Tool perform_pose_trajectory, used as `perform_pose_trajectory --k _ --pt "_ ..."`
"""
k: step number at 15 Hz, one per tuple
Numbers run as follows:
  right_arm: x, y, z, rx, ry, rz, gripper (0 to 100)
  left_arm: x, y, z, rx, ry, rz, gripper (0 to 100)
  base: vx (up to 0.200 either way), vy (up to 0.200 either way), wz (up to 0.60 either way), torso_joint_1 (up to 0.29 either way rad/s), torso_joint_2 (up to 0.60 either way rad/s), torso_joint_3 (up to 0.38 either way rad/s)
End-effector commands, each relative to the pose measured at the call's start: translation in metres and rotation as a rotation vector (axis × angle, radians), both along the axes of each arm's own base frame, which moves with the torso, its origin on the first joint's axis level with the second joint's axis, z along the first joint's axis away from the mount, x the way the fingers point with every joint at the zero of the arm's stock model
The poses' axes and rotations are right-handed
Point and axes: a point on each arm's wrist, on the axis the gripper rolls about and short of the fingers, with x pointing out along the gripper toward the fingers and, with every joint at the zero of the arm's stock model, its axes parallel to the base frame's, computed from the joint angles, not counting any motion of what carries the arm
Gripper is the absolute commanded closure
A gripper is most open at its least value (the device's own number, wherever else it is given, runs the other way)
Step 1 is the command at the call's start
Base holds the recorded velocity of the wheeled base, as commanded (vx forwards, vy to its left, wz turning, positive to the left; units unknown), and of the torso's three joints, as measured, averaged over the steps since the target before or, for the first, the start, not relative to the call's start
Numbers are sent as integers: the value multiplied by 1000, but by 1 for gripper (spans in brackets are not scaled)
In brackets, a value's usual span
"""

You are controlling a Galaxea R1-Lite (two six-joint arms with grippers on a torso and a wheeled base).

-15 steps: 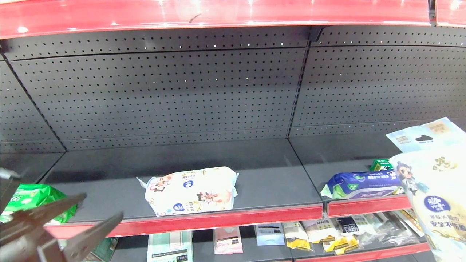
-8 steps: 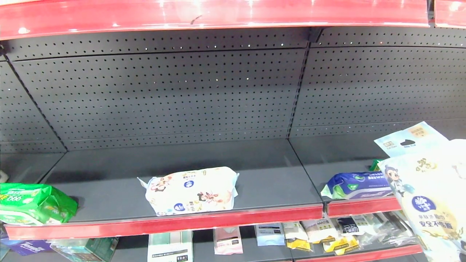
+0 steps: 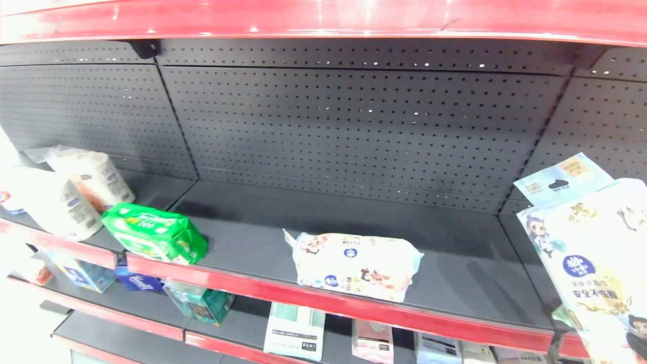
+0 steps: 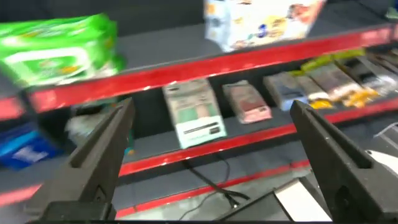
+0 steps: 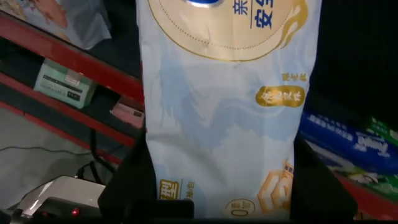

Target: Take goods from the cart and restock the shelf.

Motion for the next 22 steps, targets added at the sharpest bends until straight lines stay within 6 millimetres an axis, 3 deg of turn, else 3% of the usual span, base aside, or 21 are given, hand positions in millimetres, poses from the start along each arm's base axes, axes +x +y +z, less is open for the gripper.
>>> perform_pose_trajectory --k 1,6,8,13,17,22 --pt "15 1 3 -4 40 5 100 -5 2 -12 -11 -38 3 0 0 0 0 0 0 0" --pt "39 4 15 5 103 47 100 5 -1 -26 18 -58 15 0 0 0 0 0 0 0" --pt "56 6 18 6 154 66 100 15 -2 -37 13 -83 100 0 0 0 0 0 0 0" --pt "87 8 17 -3 185 70 100 22 -5 -34 33 -22 325 0 0 0 0 0 0 0" --pt "91 9 13 -18 184 78 100 22 -7 -36 29 -13 433 0 0 0 0 0 0 0" --pt "88 8 4 -19 216 78 100 20 -9 -41 -63 -127 473 0 0 0 0 0 0 0"
